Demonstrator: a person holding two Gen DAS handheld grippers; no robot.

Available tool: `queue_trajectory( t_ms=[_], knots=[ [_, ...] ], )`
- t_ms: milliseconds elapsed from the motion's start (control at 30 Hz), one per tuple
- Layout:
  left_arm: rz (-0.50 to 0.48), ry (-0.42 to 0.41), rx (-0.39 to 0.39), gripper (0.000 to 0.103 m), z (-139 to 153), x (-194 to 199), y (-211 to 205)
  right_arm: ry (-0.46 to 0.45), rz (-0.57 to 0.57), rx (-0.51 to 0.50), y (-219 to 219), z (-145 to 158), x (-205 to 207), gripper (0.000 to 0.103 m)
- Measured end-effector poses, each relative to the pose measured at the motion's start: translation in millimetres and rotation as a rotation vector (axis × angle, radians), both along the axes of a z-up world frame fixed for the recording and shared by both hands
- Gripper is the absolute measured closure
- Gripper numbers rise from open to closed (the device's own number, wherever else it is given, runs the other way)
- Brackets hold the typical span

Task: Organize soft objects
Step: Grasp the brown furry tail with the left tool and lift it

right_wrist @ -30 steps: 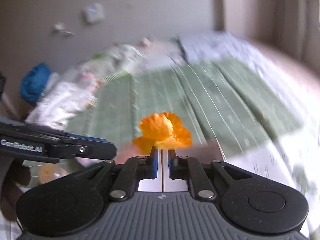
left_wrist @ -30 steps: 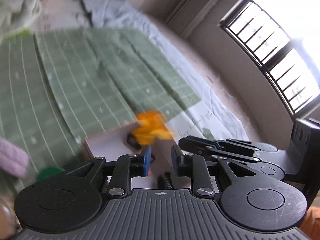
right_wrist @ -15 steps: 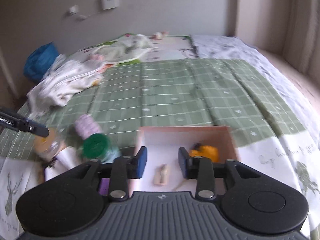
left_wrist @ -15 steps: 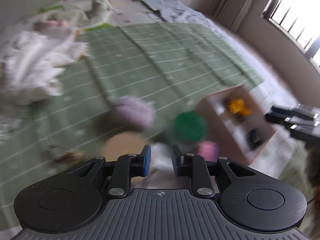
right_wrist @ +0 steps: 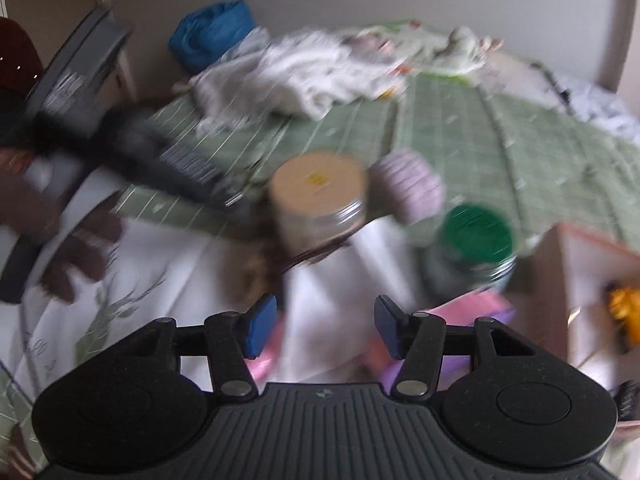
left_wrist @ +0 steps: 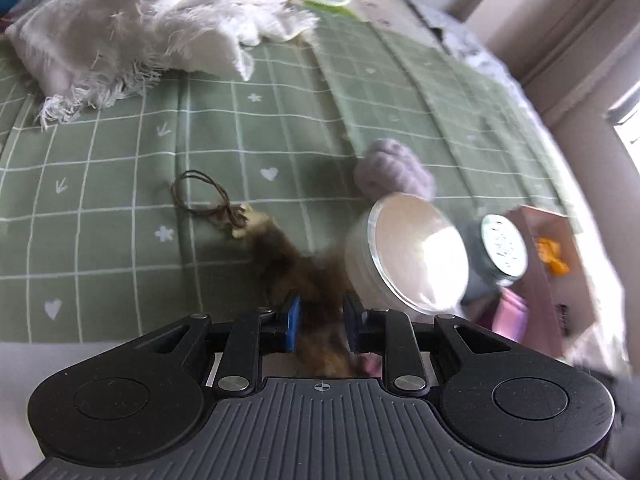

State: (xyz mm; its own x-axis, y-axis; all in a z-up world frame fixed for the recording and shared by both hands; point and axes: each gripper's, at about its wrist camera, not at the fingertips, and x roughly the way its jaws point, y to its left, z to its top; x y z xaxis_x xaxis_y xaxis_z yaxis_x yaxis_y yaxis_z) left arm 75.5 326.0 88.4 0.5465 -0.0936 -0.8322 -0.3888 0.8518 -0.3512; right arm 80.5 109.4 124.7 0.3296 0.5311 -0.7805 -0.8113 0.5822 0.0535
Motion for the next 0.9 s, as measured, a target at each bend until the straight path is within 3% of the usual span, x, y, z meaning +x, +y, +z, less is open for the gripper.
queue_trajectory(
  t_ms=[100,333,367,533,900],
  knots=[
    [0.033,0.054,0.019,0.078,-13,4,2,0.047,0.021,-0.012,4,-12,-10,0.049],
    [-0.125,0.119,-0.056,0.077,-46,0,-21,-0.029,0.063,-0.079,-9,-34,-25,0.049],
    [-0.165,0.119,-0.042,0.077,-48,1,-27,-0.017,0.054,-0.086,-11,-37,-25,0.049],
    [-0.409,0.149,0.207,0.074,-43,-7,-58,0.039,0.040,-0.089,-21,-42,-31,0.049],
    [-0.267,0.240,0.352,0.068,-43,-69,10,-0.113,0.081,-0.089,-23,-46,-56,0.049]
  ],
)
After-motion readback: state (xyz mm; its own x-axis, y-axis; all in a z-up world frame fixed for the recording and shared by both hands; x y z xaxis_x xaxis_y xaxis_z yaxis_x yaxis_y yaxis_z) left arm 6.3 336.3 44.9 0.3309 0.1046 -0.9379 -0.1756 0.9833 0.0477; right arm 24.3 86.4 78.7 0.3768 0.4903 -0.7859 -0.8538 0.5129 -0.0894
